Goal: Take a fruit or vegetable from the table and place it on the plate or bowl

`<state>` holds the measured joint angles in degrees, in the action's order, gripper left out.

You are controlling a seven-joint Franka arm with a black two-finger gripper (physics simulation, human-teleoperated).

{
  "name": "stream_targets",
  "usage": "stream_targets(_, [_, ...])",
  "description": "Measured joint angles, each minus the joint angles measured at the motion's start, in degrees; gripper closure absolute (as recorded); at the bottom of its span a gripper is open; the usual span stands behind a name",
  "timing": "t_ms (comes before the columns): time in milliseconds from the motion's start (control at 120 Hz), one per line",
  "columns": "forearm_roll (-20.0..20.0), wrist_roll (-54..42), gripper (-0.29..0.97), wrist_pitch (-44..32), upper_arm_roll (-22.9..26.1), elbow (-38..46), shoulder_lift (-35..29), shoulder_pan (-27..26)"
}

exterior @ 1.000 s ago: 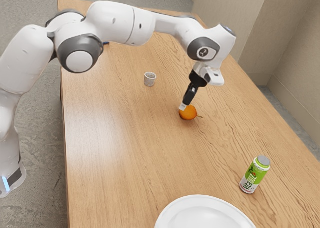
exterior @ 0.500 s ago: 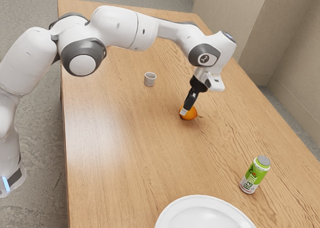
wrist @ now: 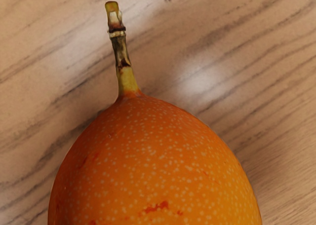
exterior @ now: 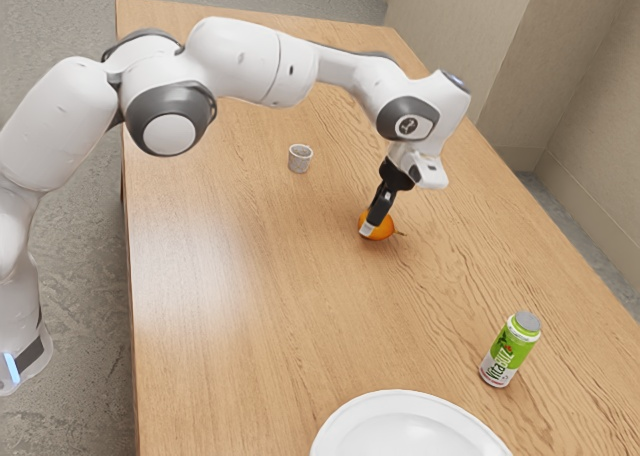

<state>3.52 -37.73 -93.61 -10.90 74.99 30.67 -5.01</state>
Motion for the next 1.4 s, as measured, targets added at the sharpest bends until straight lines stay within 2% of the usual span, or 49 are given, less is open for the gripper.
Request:
stream_targets(383, [1.4,-0.07,0.01,-1.74,0.0,0.78,0.54,-0.26])
stream_targets(558, [1.38,-0.1,0.34,-2.05,-0.07,0.96,0.4,-0.27])
stream_targets(733, [1.43,-0.01,0.39,-2.4,-0.08,0.94,0.01,-0.3])
stream_targets(908, [1.08,0.13,0.4,-1.81,0.1,0.73,-5.33,-0.62])
stream_targets(1167, [1.11,0.4,0.4,0.98,0.94,4.88,-17.71,-1.74])
stream_targets(1242, [1.12,0.45,0.4,1.49,3.18,7.33,-19.86,-1.9])
stream_targets(1400, [0.92,0.61,0.4,1.23,13.58,9.89,-22.13,-1.96])
